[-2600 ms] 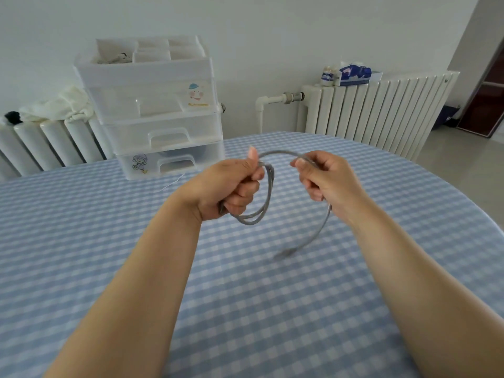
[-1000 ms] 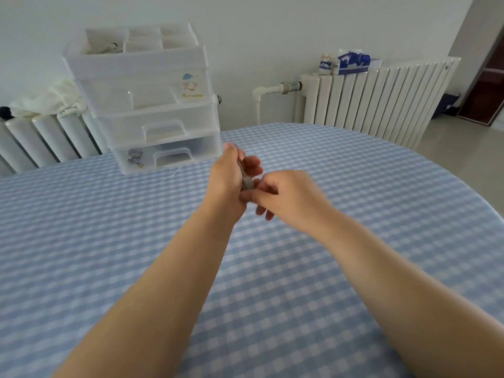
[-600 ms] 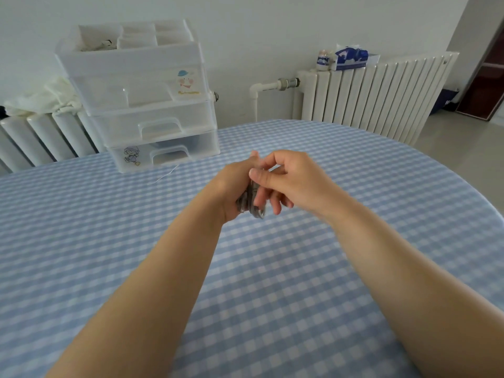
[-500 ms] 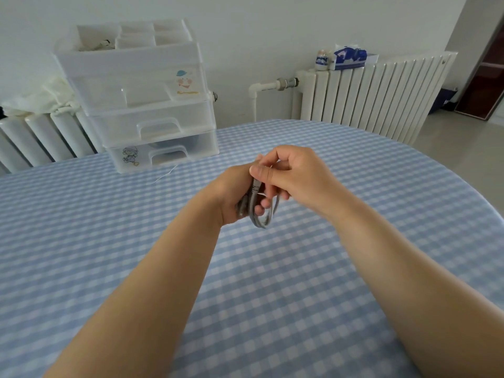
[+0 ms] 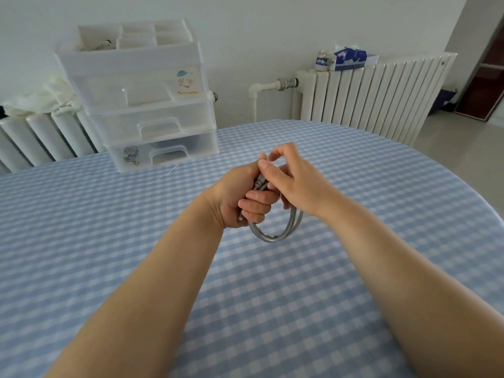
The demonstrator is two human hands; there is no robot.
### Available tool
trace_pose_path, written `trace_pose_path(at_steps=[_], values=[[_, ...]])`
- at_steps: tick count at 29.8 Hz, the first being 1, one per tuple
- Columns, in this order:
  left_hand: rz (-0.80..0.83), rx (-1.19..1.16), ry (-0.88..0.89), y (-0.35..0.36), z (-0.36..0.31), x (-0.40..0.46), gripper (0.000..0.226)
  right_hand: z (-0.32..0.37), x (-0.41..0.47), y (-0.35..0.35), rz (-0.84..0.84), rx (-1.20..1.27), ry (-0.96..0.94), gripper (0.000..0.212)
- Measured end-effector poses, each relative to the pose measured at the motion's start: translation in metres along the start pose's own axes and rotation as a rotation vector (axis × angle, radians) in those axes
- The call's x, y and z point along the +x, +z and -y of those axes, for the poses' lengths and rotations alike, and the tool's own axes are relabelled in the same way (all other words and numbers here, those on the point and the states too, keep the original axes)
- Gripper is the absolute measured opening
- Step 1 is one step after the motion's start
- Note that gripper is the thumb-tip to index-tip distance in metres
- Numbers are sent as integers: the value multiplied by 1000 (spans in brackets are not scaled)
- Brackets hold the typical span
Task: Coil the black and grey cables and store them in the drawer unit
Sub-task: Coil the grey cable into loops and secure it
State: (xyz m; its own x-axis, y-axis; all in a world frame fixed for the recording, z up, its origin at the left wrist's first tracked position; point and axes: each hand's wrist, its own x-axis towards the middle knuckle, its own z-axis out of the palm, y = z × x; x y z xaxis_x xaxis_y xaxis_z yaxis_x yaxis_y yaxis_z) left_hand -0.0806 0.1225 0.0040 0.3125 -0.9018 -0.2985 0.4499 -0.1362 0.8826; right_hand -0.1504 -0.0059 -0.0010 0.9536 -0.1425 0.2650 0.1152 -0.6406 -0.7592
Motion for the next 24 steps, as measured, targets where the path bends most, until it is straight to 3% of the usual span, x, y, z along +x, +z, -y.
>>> trace_pose_path(at_steps=[2,9,14,19,24], values=[[-83,44,5,2,0,1,63,-1,1,0,19,29,34,22],[-459,364,133,6,-2,4,63,-9,10,12,-211,142,76,21],[-437,502,135,1,-5,1,45,-20,15,9,-304,272,184,33],[-475,860,101,-6,-9,-6,38,-24,18,21,-308,319,260,32],[-453,1047,78,-17,-11,-15,32,-22,21,37,-287,395,350,27]])
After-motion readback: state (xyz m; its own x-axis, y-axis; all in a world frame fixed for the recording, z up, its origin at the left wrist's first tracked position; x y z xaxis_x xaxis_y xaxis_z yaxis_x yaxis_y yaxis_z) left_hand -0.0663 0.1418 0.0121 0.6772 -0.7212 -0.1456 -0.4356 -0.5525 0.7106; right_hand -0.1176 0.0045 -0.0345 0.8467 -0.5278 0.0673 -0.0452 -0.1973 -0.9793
